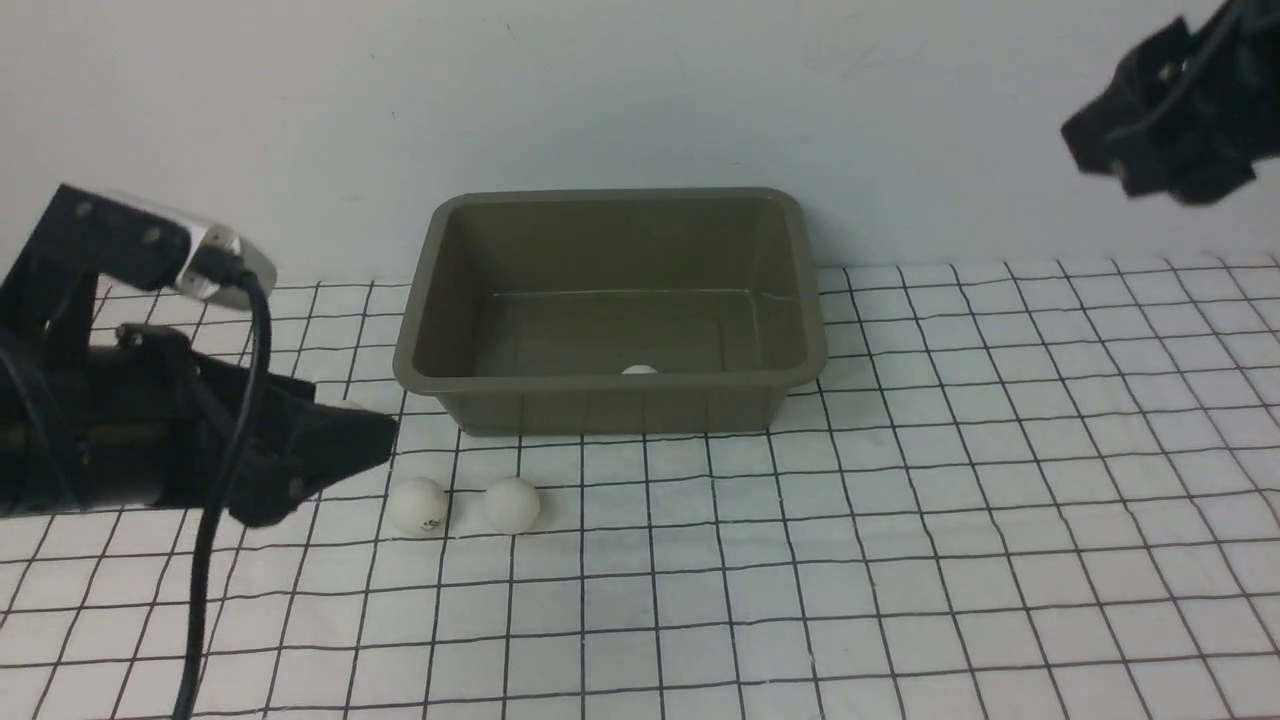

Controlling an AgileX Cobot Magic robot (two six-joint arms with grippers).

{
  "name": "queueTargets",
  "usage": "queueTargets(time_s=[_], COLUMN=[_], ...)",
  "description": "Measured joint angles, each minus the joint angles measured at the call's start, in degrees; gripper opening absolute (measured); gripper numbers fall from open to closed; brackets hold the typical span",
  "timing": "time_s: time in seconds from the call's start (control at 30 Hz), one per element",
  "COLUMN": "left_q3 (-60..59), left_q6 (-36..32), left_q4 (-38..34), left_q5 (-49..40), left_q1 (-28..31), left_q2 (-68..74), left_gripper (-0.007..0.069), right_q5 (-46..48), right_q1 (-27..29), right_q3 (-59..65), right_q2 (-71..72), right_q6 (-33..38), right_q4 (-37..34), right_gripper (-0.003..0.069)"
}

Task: Put the table tennis balls into the box on the white checkered tablecloth.
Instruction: 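Reach for and grasp a ping pong ball on the table beside the basket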

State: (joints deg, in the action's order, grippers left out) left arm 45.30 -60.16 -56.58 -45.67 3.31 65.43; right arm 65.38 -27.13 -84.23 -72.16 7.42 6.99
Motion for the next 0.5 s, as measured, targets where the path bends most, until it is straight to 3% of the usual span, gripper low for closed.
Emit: queueTargets(time_s=[0.23, 0.5], left_q3=[9.7, 12.5], left_q6=[2.1, 12.1], left_q4=[2.0, 19.6], left_q5=[-5.6, -1.6], left_q1=[-0.3, -12.8], left_q2=[12.5, 18.6], left_gripper=[0.0477, 0.0447], right_q5=[2.3, 3.5], right_q1=[0.0, 0.0], right_q3=[0.1, 0.1], right_q2=[0.0, 0.0], right_q6=[5.9, 9.9], right_q4=[-9.4, -8.4], right_gripper=[0.0432, 0.0432])
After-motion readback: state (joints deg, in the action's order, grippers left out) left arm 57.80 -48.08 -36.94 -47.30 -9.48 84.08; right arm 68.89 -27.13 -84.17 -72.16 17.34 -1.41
